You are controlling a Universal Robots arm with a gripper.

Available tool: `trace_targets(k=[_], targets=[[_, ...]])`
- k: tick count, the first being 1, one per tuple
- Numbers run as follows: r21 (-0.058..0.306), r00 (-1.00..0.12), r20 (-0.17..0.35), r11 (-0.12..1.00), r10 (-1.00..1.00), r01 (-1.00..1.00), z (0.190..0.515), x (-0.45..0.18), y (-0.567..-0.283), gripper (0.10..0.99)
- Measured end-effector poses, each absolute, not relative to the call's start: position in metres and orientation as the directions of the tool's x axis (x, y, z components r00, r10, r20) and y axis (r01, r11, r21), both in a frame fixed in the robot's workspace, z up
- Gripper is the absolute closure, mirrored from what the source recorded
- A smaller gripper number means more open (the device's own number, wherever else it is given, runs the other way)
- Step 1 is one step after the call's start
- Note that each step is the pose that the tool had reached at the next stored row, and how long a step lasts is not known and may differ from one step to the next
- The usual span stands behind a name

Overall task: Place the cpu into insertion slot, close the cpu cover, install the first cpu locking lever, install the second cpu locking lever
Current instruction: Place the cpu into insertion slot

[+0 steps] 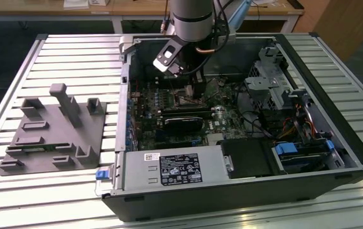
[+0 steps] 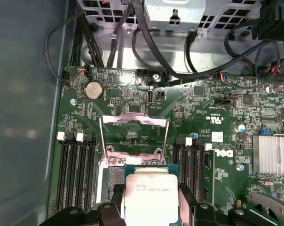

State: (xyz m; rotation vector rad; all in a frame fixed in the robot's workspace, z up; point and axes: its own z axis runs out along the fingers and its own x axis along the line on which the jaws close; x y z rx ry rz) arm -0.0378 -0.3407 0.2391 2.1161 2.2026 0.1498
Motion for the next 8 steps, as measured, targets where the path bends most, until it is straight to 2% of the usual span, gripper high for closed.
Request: trace_targets(k=[8], targets=[[0.128,-0.04,0.003,0.04,0.999,0.991,0.2329,-0.0407,-0.3341,0.549]])
